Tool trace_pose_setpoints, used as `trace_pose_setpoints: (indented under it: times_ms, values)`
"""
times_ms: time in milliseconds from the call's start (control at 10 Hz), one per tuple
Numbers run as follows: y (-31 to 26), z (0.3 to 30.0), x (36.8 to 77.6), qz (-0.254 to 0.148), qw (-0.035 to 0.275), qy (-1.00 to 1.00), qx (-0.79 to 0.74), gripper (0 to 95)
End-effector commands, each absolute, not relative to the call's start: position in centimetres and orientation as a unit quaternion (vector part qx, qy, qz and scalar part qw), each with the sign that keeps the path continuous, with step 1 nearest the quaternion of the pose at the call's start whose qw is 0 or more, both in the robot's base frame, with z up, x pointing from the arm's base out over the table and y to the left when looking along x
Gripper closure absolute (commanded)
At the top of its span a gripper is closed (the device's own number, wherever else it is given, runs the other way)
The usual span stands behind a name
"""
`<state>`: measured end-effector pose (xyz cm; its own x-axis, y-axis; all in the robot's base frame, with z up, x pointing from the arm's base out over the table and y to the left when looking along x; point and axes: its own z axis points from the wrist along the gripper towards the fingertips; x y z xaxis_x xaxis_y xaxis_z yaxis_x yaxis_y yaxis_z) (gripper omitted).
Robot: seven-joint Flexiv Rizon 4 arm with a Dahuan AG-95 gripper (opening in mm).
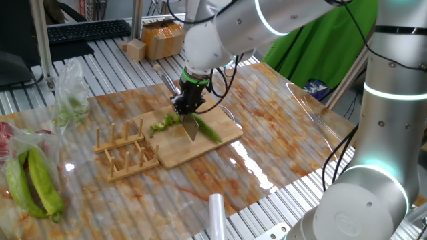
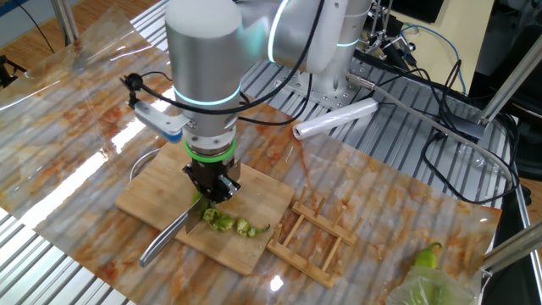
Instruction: Chop the chili peppers
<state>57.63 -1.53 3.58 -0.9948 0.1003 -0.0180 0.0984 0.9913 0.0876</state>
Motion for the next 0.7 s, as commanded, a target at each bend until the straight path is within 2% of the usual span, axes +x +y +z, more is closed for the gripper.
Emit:
trace_pose_setpoints:
  times_ms: [100,700]
  values:
    - [-1.1,2.4,57.0,0.048,0.011,0.997,0.057,95.0]
    - [-0.5,4.5,56.8,0.063,-0.007,0.995,0.073,95.0]
